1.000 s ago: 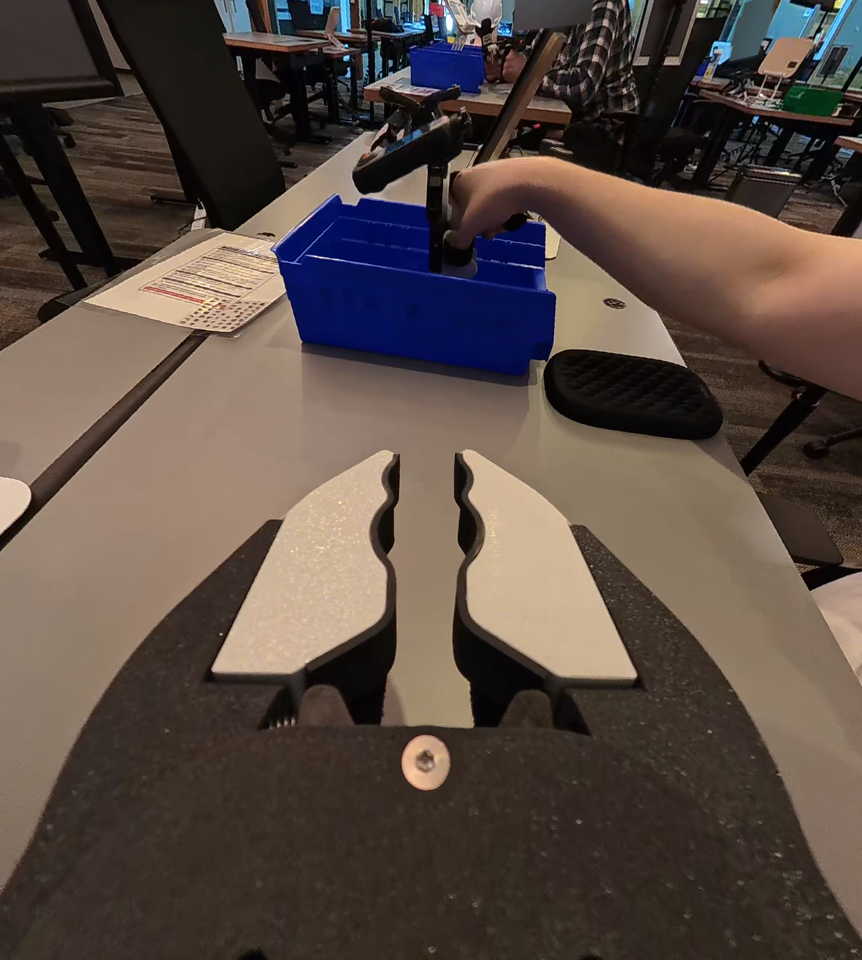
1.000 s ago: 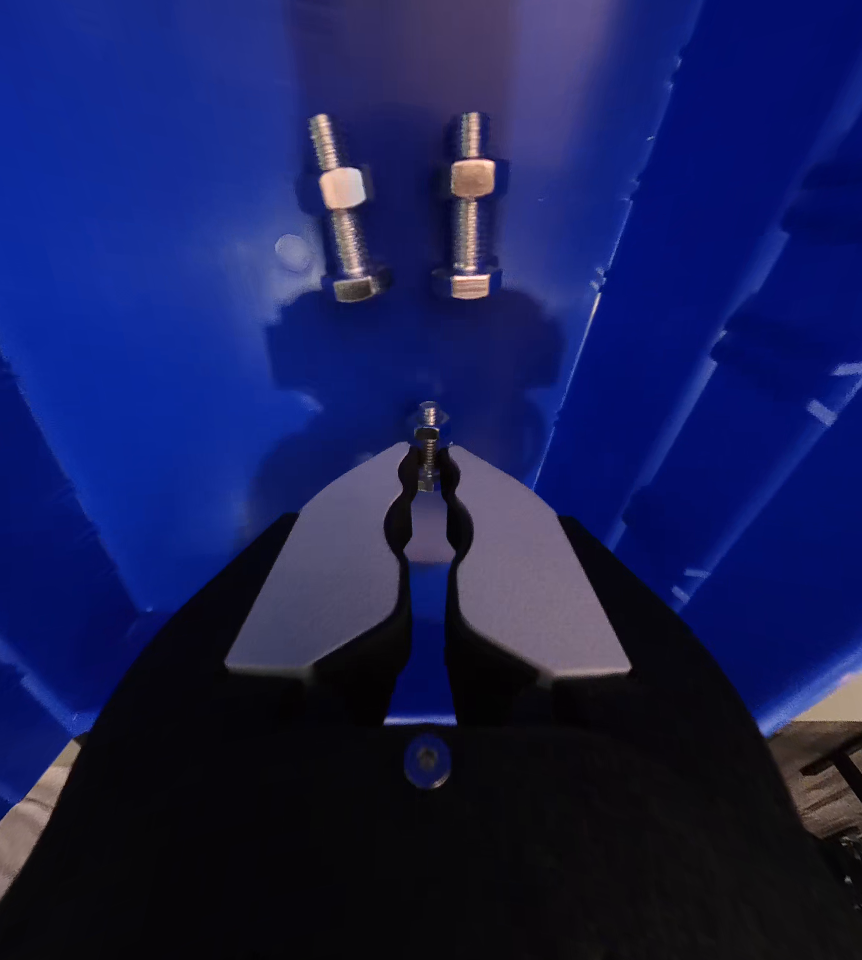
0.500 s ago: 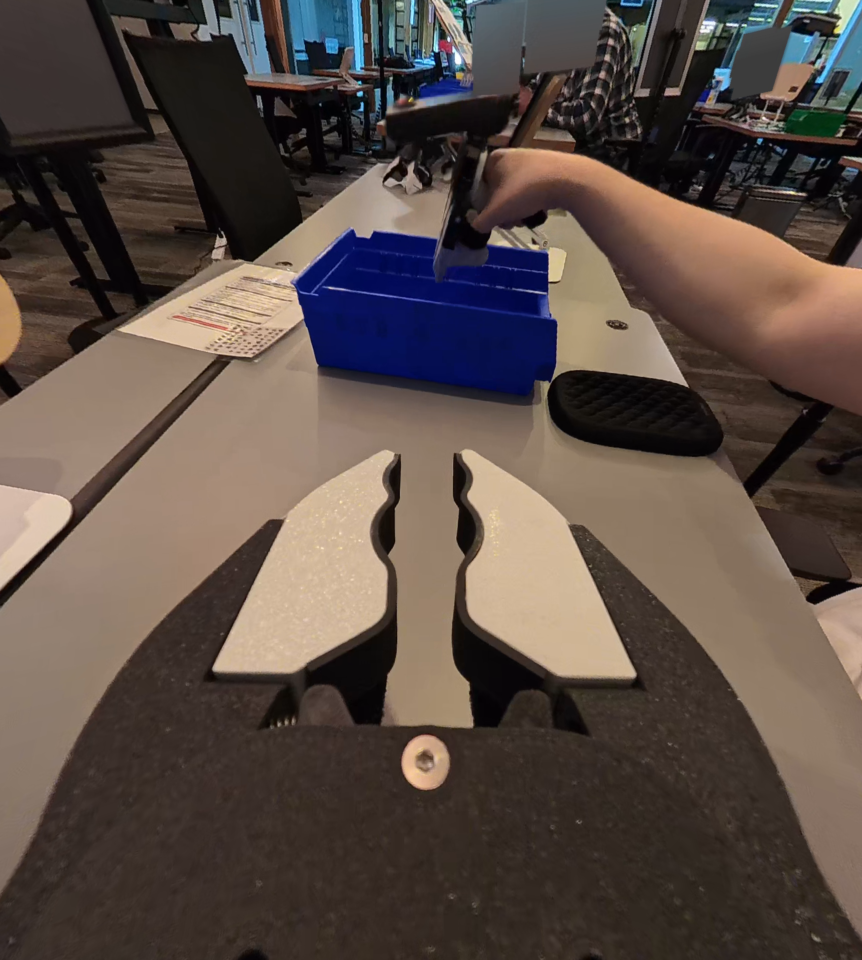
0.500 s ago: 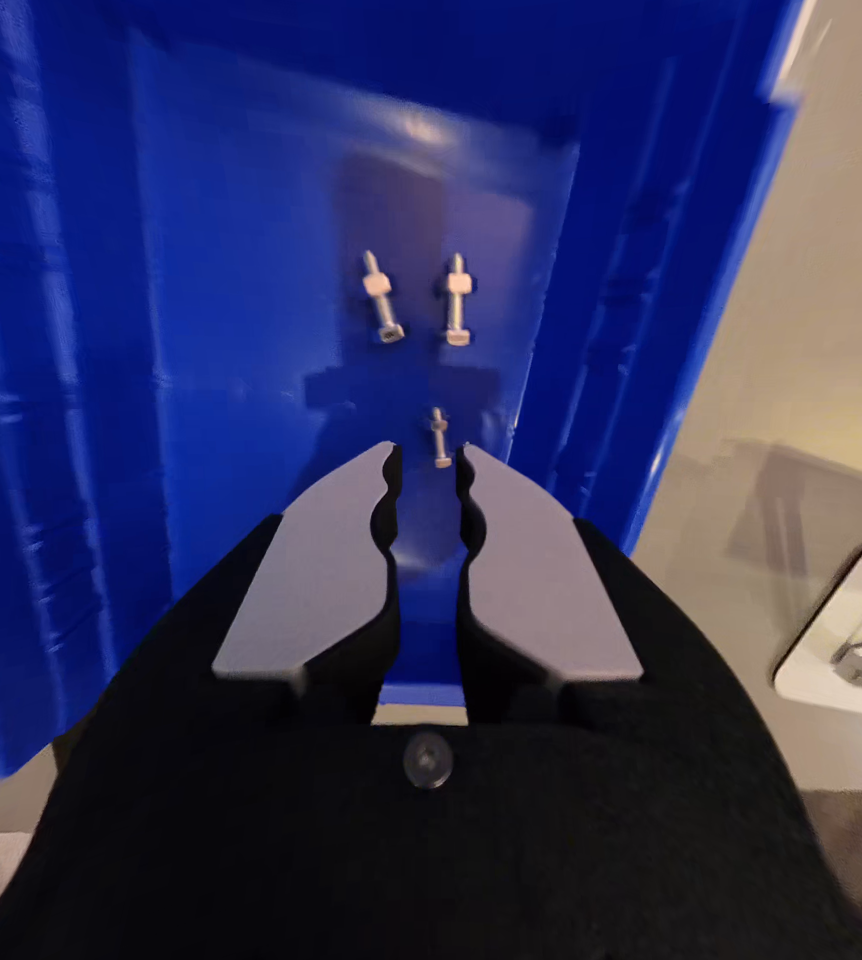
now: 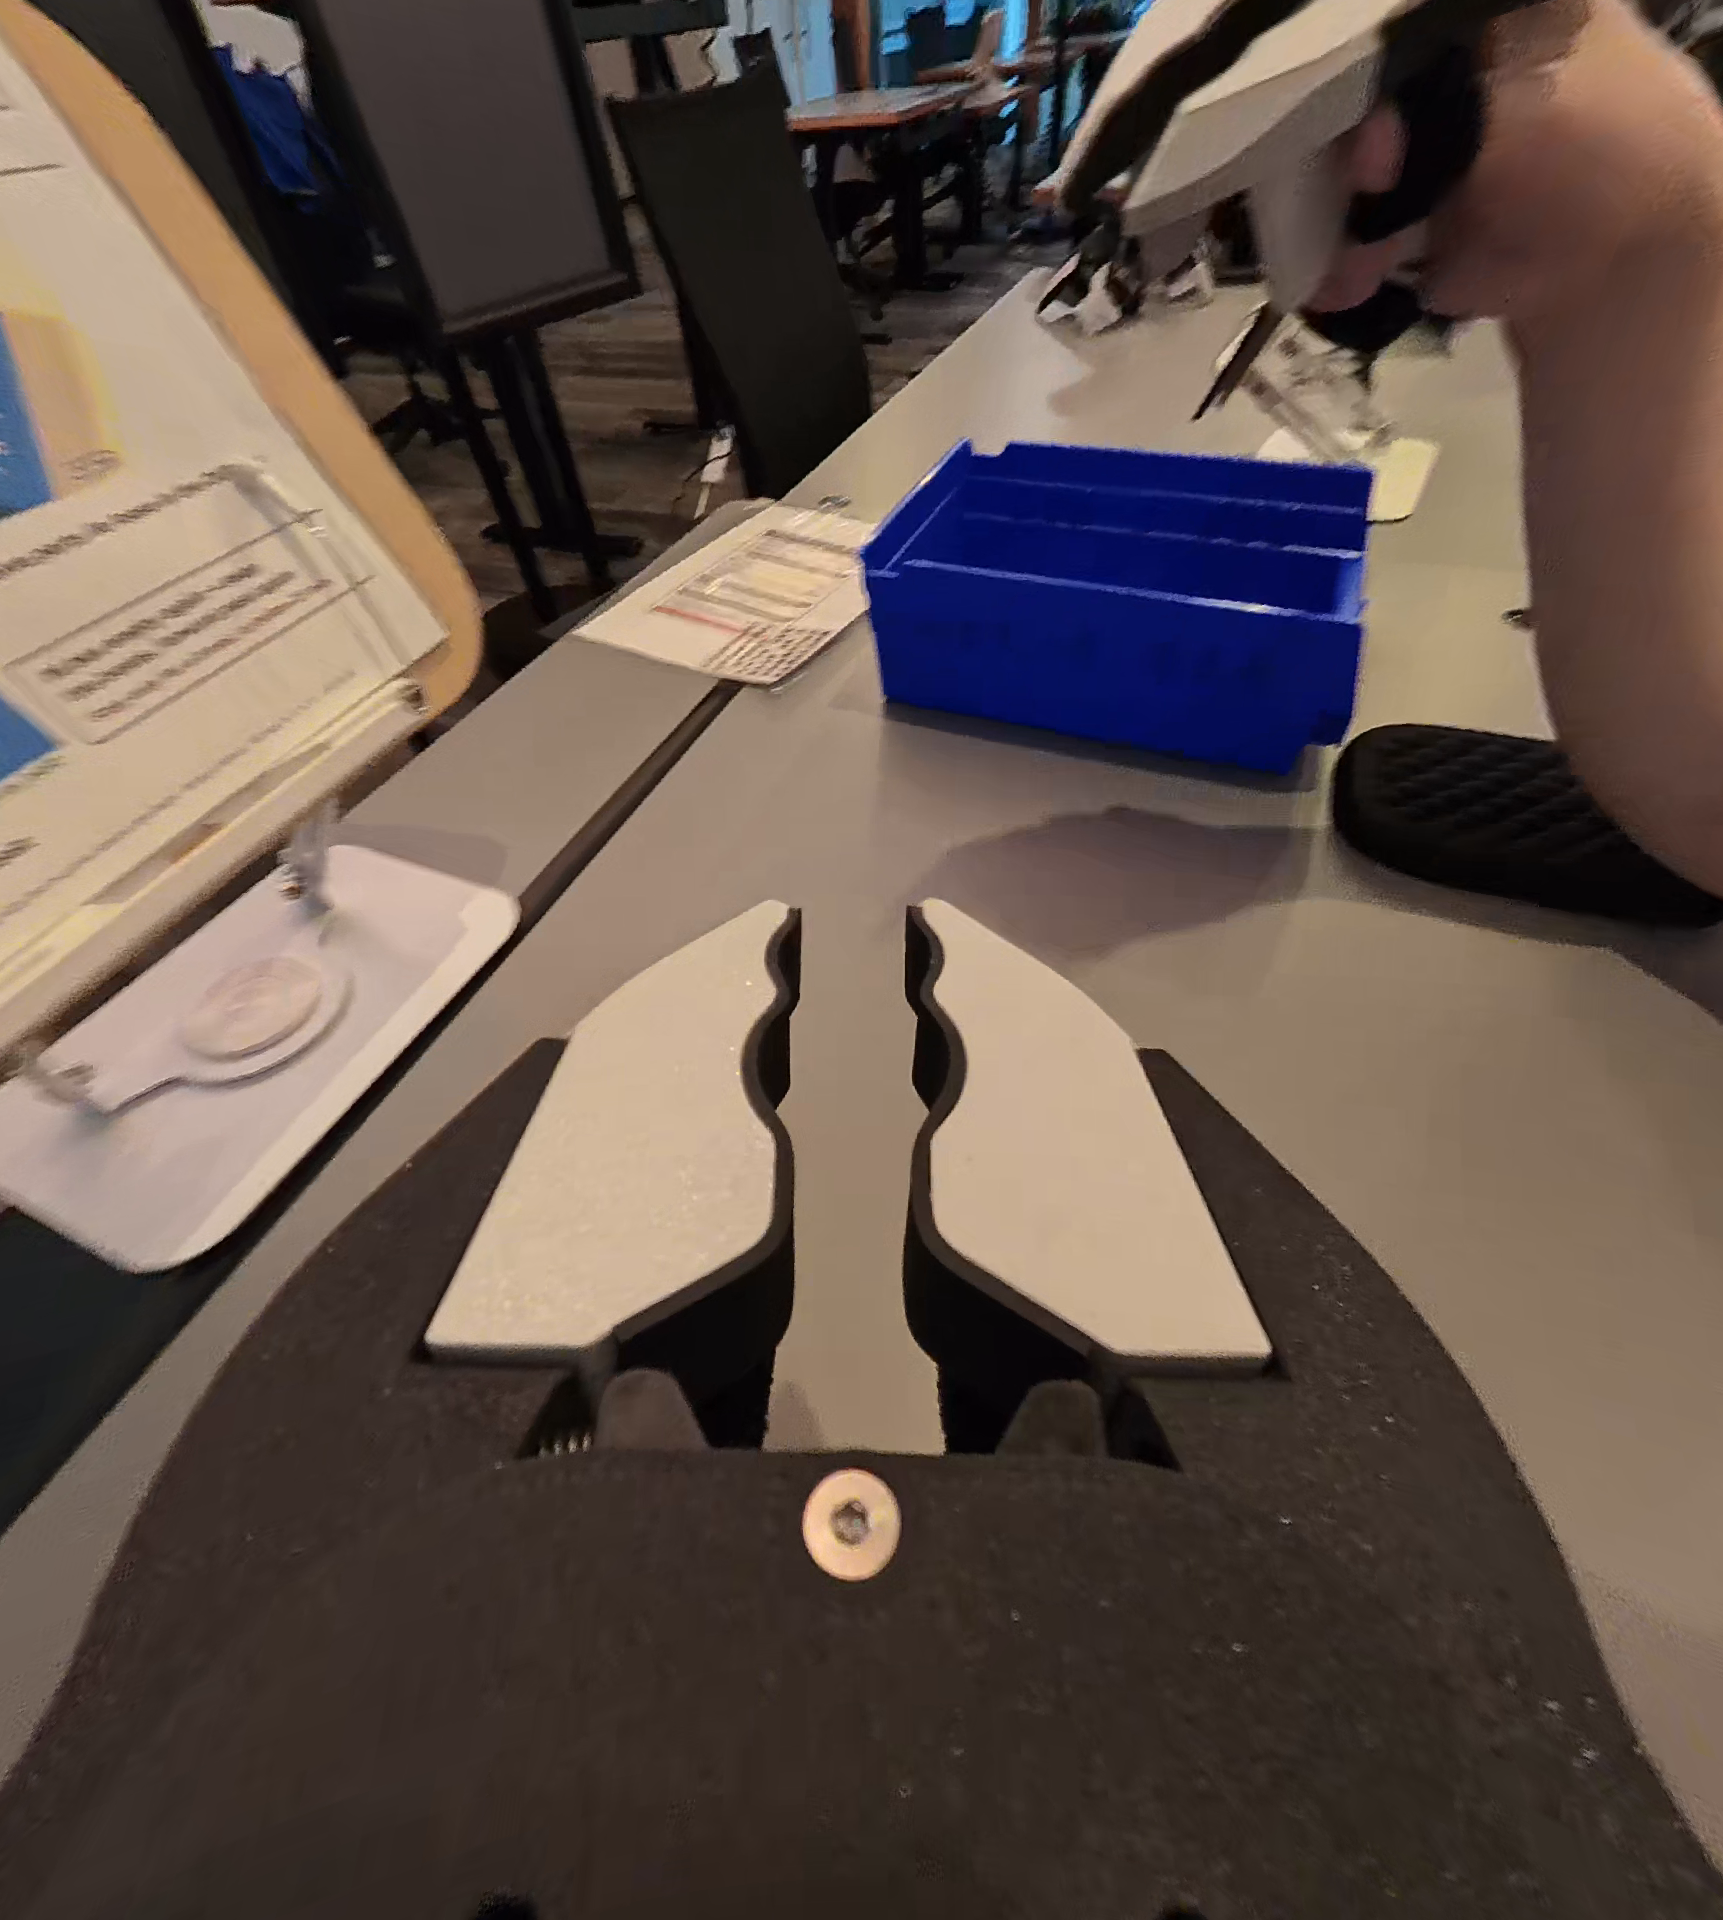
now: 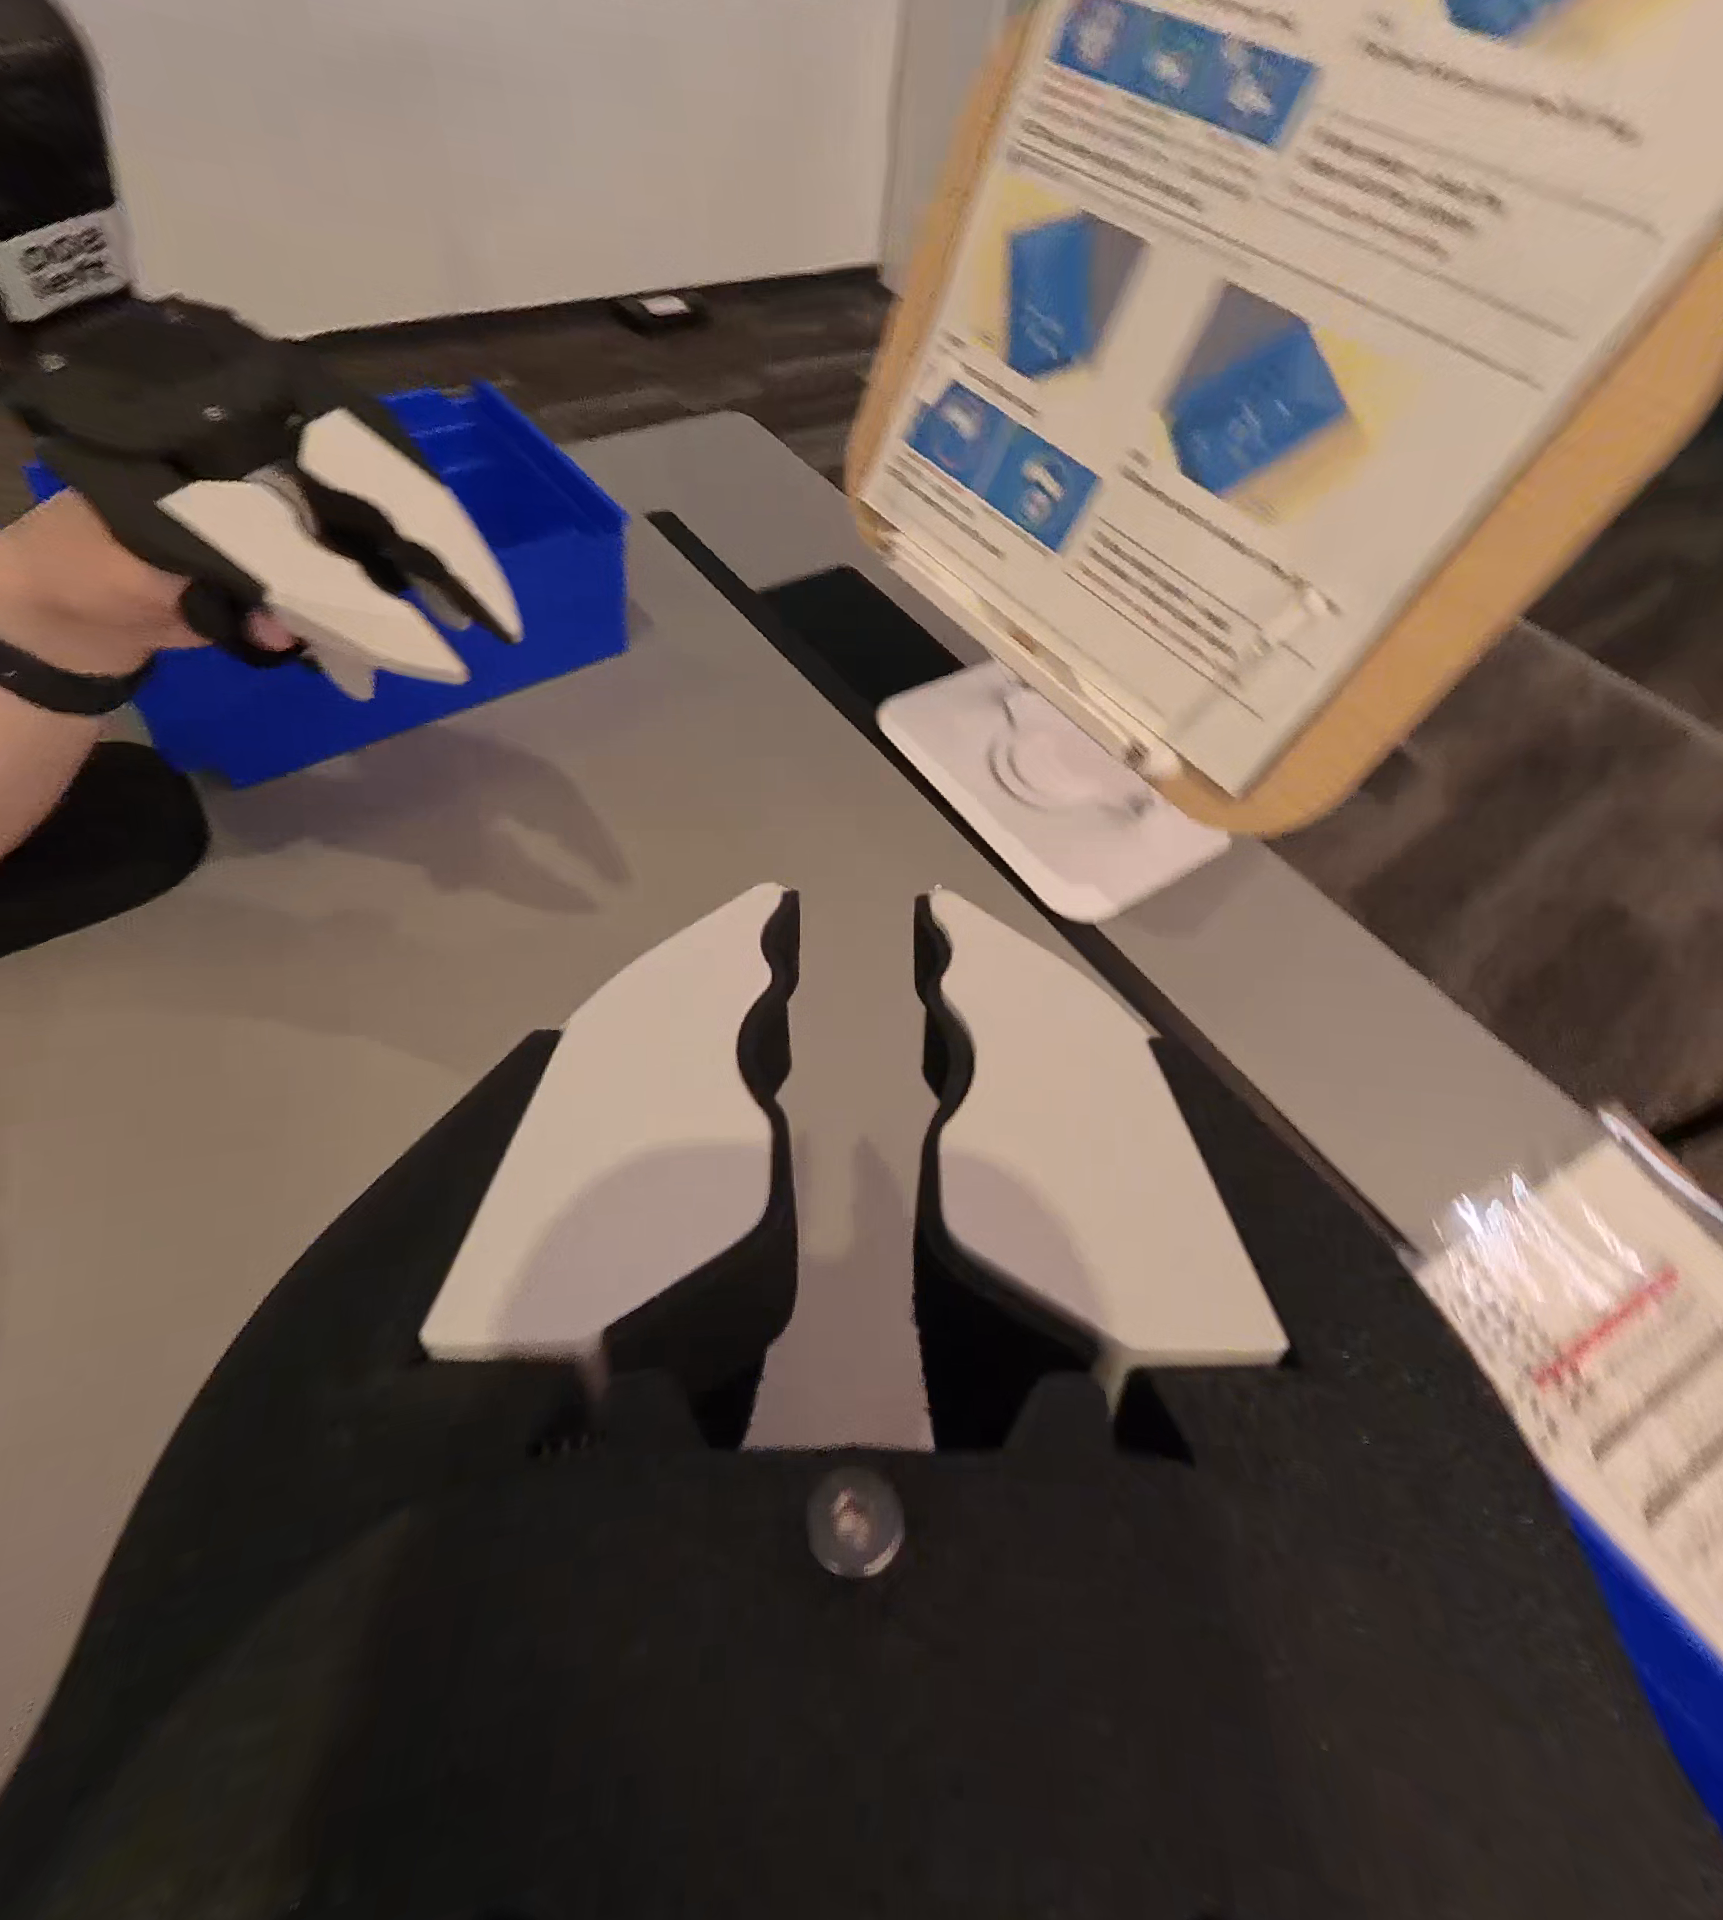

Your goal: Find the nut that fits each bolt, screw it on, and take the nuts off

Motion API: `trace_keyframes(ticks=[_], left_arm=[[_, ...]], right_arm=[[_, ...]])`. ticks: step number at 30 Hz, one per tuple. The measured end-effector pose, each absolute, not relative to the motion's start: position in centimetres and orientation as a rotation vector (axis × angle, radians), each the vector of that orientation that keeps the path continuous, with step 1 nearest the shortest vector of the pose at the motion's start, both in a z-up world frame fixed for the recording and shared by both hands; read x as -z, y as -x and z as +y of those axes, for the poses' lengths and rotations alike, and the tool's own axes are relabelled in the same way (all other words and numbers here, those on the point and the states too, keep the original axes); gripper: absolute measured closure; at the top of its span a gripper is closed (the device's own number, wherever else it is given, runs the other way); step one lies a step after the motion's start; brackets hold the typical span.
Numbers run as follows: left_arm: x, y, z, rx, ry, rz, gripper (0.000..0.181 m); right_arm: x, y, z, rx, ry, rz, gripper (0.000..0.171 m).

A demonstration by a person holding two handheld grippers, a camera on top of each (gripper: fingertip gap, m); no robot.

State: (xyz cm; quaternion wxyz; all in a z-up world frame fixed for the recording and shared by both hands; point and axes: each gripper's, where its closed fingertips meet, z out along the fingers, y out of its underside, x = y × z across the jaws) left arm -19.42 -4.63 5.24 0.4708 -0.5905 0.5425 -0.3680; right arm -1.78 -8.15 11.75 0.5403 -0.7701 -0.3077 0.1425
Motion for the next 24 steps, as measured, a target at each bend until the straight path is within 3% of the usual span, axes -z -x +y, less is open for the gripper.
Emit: trace_keyframes(ticks=[7, 13, 24], left_arm=[[-6.9, 31.0, -0.1, 0.398, 1.720, 1.206, 0.166], [-2.1, 44.6, -0.1, 0.056, 2.210, 1.059, 0.175], [6.1, 54.7, -2.9, 0.186, 2.816, 0.650, 0.181]], right_arm=[[-7.7, 5.8, -7.5, -0.386, 1.858, -0.890, 0.151], [-5.9, 2.9, -6.1, -0.347, 1.928, -0.825, 0.151], [-4.5, 0.8, -5.4, -0.345, 1.983, -0.785, 0.151]])
